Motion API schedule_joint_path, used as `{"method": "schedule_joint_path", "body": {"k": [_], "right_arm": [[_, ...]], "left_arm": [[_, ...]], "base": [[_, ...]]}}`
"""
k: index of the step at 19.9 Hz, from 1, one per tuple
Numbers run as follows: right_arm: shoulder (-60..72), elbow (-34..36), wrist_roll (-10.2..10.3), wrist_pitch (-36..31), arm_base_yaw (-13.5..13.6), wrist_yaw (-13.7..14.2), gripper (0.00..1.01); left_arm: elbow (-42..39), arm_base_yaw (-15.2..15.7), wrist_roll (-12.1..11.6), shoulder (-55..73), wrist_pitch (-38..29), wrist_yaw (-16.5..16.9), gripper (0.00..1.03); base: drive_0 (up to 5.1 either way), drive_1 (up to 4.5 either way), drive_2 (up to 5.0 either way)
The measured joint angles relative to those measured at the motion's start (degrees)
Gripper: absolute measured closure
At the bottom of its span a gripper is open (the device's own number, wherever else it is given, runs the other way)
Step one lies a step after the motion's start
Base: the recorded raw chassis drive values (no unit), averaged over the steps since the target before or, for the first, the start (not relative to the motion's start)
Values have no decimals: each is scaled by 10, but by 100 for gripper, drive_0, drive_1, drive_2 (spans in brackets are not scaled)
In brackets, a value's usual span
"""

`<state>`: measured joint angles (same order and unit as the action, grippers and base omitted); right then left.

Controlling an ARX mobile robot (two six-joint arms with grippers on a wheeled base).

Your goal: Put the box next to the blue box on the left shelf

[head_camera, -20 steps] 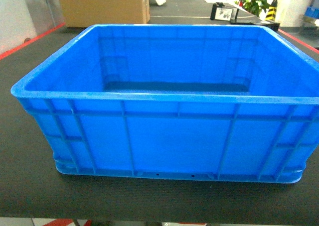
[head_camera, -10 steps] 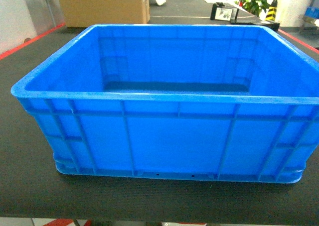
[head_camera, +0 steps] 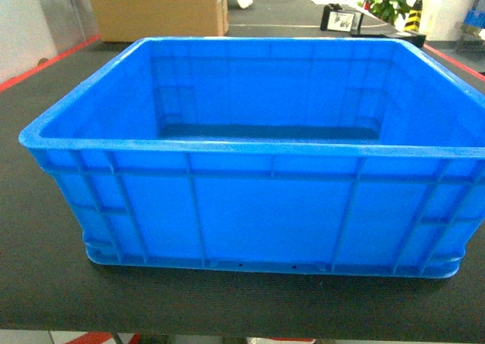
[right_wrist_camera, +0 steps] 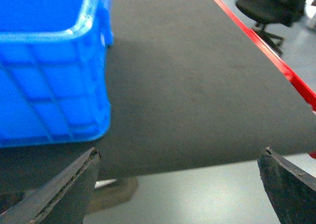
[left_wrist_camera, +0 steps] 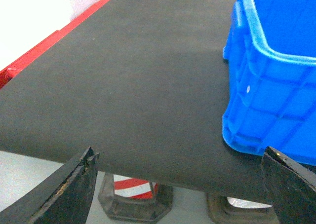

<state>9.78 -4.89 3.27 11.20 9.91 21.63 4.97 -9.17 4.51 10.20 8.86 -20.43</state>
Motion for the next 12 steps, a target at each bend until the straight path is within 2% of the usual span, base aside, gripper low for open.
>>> {"method": "schedule_joint_path", "body": {"k": [1, 2, 3, 4, 5, 7, 9, 10, 11, 12], "right_arm": [[16, 0, 4, -3, 28, 75, 3], [32, -2, 15, -33, 42, 144, 3], [72, -13, 23, -69, 68, 153, 3], [130, -33, 28, -114, 73, 138, 3], [195, -70, 33, -155, 54, 115, 3], [320, -182, 44, -158, 38, 57, 3], [430, -286, 75, -92, 14, -10, 3], [492, -344, 82, -54, 9, -38, 3], [546, -405, 90, -14, 4, -60, 3], [553, -414, 90, -9, 5, -61, 3]], "left_arm": [[0, -7, 7, 26, -14, -61, 5], [2, -8, 17, 47, -53, -108, 5], [13, -21, 17, 81, -97, -108, 5], [29, -26, 15, 136, -146, -99, 5], [54, -21, 10, 198, -197, -93, 5], [142, -15, 11, 321, -250, -57, 5], [226, -17, 22, 440, -239, -20, 5], [273, -17, 38, 504, -203, 0, 5], [322, -16, 53, 563, -164, 10, 5], [330, -16, 56, 571, -158, 12, 5]], "base": [[0, 0, 0], [0, 0, 0], [0, 0, 0], [0, 0, 0], [0, 0, 0], [0, 0, 0], [0, 0, 0], [0, 0, 0], [0, 0, 0], [0, 0, 0]]}}
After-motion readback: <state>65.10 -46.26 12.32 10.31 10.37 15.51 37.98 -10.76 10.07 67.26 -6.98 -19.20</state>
